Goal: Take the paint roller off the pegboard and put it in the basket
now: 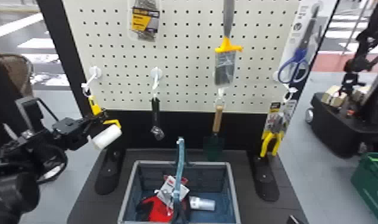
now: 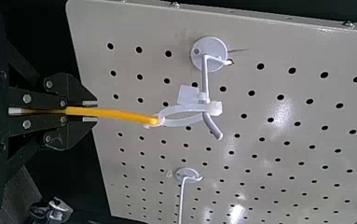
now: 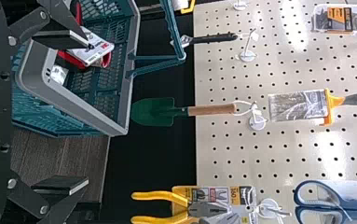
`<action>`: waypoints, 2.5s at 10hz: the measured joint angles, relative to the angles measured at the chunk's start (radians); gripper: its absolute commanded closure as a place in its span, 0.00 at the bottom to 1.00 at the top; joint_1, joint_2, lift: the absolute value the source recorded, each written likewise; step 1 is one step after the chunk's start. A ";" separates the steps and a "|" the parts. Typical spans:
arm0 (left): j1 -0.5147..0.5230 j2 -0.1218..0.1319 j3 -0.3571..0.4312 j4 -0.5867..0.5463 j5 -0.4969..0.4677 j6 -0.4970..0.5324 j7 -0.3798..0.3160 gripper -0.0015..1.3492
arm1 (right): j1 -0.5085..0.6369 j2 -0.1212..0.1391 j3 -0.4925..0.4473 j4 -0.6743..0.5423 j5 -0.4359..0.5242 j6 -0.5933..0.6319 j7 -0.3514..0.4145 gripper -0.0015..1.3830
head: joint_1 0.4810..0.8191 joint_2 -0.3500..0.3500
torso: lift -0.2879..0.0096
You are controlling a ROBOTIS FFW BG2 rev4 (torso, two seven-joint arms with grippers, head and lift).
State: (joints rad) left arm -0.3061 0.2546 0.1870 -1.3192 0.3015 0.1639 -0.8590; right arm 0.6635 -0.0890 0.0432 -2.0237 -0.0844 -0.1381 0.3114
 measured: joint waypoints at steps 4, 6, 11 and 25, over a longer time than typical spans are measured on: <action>0.000 -0.001 -0.002 0.000 -0.001 -0.003 0.000 0.90 | 0.000 -0.001 0.000 -0.001 0.000 -0.002 0.000 0.18 | 0.20 0.50 | 0.63; 0.000 -0.002 -0.001 0.000 -0.001 -0.005 0.000 0.90 | 0.001 -0.001 0.000 -0.002 0.000 -0.002 0.000 0.18 | 0.20 0.50 | 0.63; 0.002 -0.006 0.000 -0.018 -0.027 -0.035 0.007 0.90 | 0.005 -0.003 0.000 -0.003 -0.003 -0.002 0.000 0.18 | 0.20 0.50 | 0.63; 0.365 -0.160 0.103 -0.447 0.028 -0.014 0.150 0.90 | 0.014 -0.010 -0.002 -0.005 -0.011 -0.002 -0.001 0.18 | 0.20 0.50 | 0.63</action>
State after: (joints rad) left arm 0.0592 0.0946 0.2901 -1.7660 0.3295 0.1502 -0.7090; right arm 0.6771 -0.0990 0.0415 -2.0286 -0.0951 -0.1396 0.3099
